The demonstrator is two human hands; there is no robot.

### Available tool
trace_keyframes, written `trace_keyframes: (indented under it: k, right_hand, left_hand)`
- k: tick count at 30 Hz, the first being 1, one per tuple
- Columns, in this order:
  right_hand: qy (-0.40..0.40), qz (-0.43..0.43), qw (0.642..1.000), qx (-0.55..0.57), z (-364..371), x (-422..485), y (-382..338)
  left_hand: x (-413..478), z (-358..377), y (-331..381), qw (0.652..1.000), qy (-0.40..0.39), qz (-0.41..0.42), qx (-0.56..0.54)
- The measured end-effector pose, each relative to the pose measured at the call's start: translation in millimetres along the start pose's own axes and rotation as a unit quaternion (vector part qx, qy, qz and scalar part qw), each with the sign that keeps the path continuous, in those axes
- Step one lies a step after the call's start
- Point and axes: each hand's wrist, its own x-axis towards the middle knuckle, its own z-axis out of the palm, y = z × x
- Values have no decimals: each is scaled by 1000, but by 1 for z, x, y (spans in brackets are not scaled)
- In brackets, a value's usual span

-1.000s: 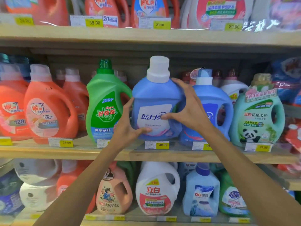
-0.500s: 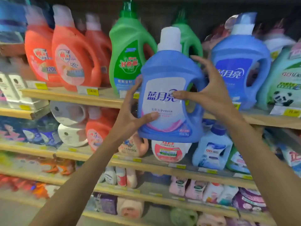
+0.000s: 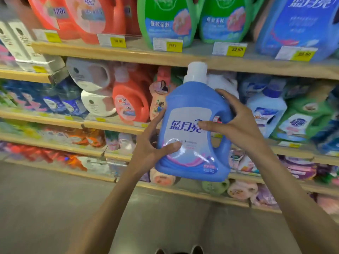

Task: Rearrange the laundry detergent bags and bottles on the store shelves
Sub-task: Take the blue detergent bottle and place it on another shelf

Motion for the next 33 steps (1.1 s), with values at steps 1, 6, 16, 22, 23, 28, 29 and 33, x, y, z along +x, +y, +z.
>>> trace_keyframes:
  k: [1, 6, 16, 22, 23, 28, 29, 33]
  right_hand:
    - [-4, 14, 1000, 2, 5, -7, 5]
    - [-14, 50, 999, 12, 24, -48, 14]
    - [-59, 120, 991, 25, 41, -124, 31]
    - [-111, 138, 984, 29, 40, -170, 42]
    - [-118, 142, 982, 26, 38, -179, 41]
    - [-119, 155, 980, 36, 34, -215, 53]
    - [-121, 160, 979, 35, 33, -223, 57]
    - [-129, 187, 973, 37, 29, -252, 65]
  left_hand:
    - [-8, -1, -5, 1000, -3, -12, -3]
    - [-41, -5, -24, 997, -27, -64, -19]
    - [-112, -10, -53, 990, -58, -122, 36]
    - [-159, 2, -61, 984, -60, -162, 36]
    - [-168, 4, -61, 983, -60, -167, 37]
    - [-206, 18, -65, 979, -58, -193, 41]
    - [-214, 21, -65, 978, -59, -197, 42]
    - [-243, 31, -69, 974, -69, -213, 45]
